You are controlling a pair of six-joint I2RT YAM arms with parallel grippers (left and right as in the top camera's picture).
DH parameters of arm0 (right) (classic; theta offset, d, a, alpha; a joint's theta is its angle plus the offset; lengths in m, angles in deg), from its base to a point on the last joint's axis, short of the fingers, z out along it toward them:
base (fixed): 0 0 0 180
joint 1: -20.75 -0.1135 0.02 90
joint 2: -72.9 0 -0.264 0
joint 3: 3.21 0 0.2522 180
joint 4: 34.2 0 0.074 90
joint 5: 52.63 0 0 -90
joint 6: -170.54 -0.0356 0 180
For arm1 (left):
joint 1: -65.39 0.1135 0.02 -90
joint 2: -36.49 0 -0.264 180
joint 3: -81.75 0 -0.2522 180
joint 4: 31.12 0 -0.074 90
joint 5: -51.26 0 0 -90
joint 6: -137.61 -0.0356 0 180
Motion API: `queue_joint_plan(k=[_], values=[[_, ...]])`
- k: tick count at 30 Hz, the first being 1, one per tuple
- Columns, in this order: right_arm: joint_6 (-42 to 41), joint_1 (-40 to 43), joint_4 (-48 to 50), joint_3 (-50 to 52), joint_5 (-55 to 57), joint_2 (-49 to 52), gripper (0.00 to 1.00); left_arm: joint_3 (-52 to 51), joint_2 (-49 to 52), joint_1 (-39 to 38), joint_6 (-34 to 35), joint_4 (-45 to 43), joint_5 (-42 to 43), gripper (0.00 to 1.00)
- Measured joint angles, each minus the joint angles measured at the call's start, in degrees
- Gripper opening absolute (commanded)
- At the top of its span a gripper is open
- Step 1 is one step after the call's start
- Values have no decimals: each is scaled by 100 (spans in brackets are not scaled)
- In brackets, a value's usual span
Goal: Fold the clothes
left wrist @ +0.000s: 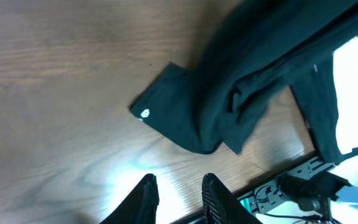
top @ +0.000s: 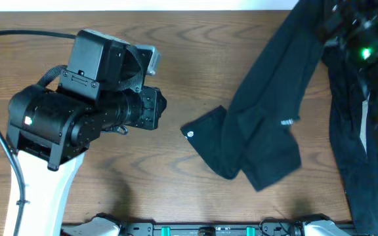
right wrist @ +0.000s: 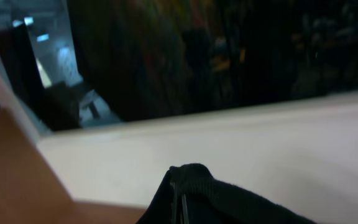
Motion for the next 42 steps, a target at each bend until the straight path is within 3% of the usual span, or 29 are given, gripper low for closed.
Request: queue_joint_plan(k=[11,25,32,42], values=[[-638,0,-468,-1047,1233,557,2,4,219,-1187,-173,-824,61,28],[-892,0,-1141,-1521,1510,588,1,11,2096,-2553,-656,-1722,22,28],[-892,0,-1233,-1521,1294,568,2,11,2203,-2638,-1191,-2817,-24,31],[-894,0,-1239,-1521,918,334,1,11,2741,-2640,-1633,-3373,-260,31]])
